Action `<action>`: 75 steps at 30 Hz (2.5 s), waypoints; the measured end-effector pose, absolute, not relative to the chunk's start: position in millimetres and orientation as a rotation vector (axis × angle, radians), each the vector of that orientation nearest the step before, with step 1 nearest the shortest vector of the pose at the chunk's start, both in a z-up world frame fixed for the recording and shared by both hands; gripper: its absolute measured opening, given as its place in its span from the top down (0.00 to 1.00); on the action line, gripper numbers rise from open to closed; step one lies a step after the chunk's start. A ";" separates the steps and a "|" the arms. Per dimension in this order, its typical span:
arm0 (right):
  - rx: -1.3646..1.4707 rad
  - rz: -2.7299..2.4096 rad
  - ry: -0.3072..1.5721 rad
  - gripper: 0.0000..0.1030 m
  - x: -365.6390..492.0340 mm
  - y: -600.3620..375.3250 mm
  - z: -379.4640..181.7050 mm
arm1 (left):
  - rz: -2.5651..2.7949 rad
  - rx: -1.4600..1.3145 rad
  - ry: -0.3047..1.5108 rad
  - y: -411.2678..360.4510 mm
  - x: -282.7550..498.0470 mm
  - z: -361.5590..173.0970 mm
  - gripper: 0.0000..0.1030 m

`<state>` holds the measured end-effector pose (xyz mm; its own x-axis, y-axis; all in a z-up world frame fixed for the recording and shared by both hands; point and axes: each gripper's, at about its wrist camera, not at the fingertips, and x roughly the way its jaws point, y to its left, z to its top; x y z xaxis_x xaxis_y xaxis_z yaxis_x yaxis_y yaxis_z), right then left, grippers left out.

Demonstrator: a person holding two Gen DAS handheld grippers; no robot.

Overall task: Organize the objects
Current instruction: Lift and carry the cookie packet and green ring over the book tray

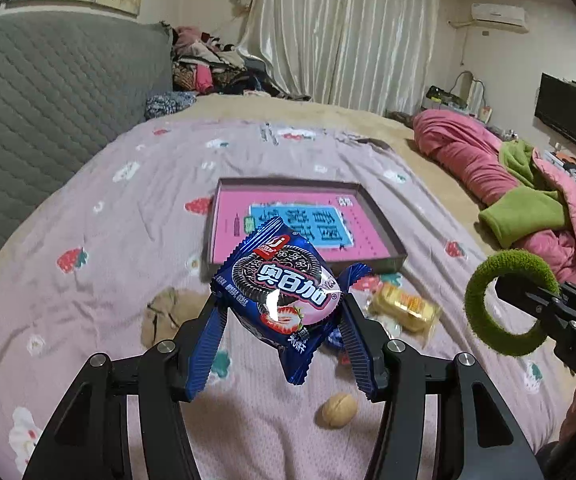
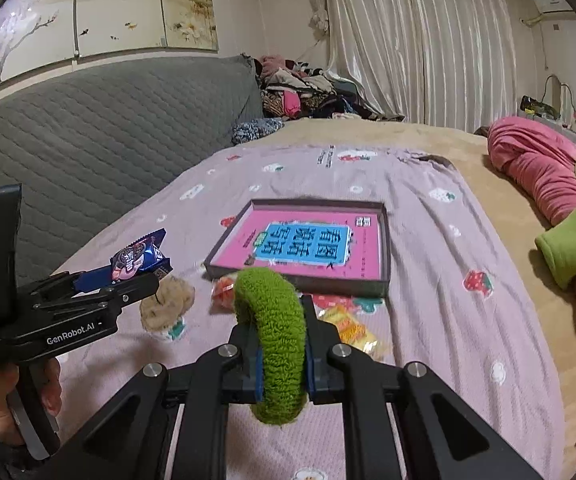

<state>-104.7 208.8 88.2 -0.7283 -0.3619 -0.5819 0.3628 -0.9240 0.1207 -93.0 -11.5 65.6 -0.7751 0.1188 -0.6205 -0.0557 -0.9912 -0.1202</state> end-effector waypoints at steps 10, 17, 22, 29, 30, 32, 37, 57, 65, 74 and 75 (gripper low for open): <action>0.851 -2.629 -0.006 0.86 -145.5 211.8 105.8 | 2.875 -0.970 -0.145 -4.4 -129.2 86.7 0.43; 0.835 -2.633 -0.014 0.86 -182.3 211.5 118.8 | 2.872 -0.972 -0.145 -4.9 -167.8 95.2 0.43; 0.832 -2.640 -0.002 0.86 -211.6 207.3 127.0 | 2.878 -0.974 -0.150 -8.2 -202.6 103.2 0.43; 0.849 -2.634 -0.016 0.86 -261.3 202.0 129.8 | 2.902 -0.993 -0.112 -12.0 -253.0 106.6 0.43; 0.852 -2.633 -0.019 0.86 -265.7 201.0 128.3 | 2.901 -0.996 -0.116 -12.5 -260.0 106.0 0.43; 0.867 -2.630 -0.021 0.86 -282.4 200.1 124.4 | 2.904 -1.012 -0.119 -13.8 -275.2 102.7 0.43; 0.952 -2.590 -0.063 0.86 -327.1 200.9 104.1 | 2.898 -1.063 -0.099 -15.0 -314.3 85.2 0.43; 1.331 -2.498 -0.121 0.86 -445.5 192.3 -5.7 | 2.806 -1.400 -0.111 -14.5 -422.6 -19.4 0.43; 1.381 -2.540 -0.047 0.86 -468.0 193.1 -25.9 | 2.809 -1.406 -0.043 -9.5 -435.4 -32.5 0.43; 1.444 -2.538 -0.019 0.84 -481.8 192.2 -47.5 | 2.764 -1.531 -0.118 -20.4 -453.6 -58.8 0.41; 1.452 -2.535 -0.010 0.84 -482.6 191.1 -49.4 | 2.762 -1.543 -0.117 -20.6 -454.9 -60.0 0.41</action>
